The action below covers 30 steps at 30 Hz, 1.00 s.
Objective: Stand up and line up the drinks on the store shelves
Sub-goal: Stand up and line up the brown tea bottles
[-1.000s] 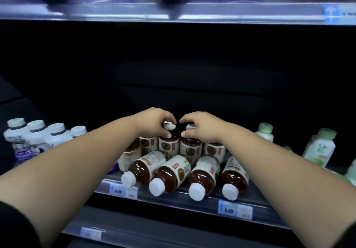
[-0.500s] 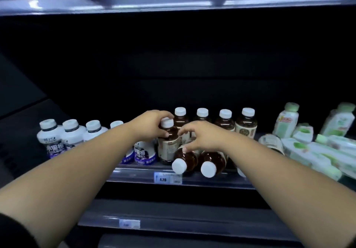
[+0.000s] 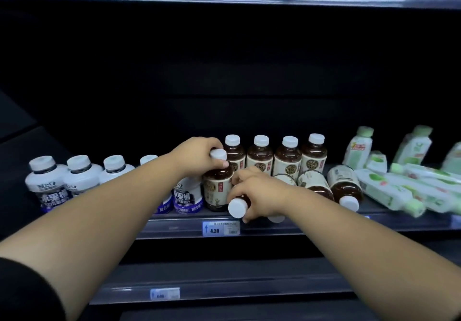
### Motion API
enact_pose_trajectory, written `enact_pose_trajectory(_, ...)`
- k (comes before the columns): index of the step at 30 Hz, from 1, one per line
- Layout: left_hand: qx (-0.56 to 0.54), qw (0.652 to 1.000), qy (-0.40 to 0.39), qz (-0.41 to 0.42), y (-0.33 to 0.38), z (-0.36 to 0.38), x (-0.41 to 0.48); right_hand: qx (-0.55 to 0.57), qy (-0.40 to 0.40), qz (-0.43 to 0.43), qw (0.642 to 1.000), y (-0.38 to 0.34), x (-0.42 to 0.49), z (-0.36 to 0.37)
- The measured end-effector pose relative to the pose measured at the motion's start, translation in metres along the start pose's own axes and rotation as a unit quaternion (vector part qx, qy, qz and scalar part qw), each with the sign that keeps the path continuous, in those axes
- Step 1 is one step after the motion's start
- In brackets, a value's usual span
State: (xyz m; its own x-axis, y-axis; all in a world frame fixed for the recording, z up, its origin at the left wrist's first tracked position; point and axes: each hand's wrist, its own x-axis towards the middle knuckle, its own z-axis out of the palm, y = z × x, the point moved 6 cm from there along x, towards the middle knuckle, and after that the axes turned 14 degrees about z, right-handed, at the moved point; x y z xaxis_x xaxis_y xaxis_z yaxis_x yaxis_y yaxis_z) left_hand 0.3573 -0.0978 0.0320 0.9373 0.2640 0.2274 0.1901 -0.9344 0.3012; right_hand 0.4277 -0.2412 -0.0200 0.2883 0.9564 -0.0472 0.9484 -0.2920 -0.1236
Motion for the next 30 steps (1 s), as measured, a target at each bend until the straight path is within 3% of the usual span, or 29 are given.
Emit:
enact_pose_trajectory(3,-0.039,0.999,-0.022,0.018,0.000,0.000,0.000,0.105,0.023,0.021,0.994,0.012,0.002,-0.027)
enact_pose_trajectory(8,-0.014,0.999,-0.044,0.016,0.004,-0.003,0.006,0.200,0.062,0.108,0.972,0.047,0.009,-0.065)
enact_pose_trajectory(21,-0.041,0.996,-0.081,0.017,0.006,-0.007,0.009,0.189,-0.019,0.155,0.970,0.056,0.038,-0.071)
enact_pose_trajectory(30,-0.029,0.997,-0.072,0.012,0.003,-0.007,0.004,0.204,-0.021,0.148,0.967,0.050,0.030,-0.071)
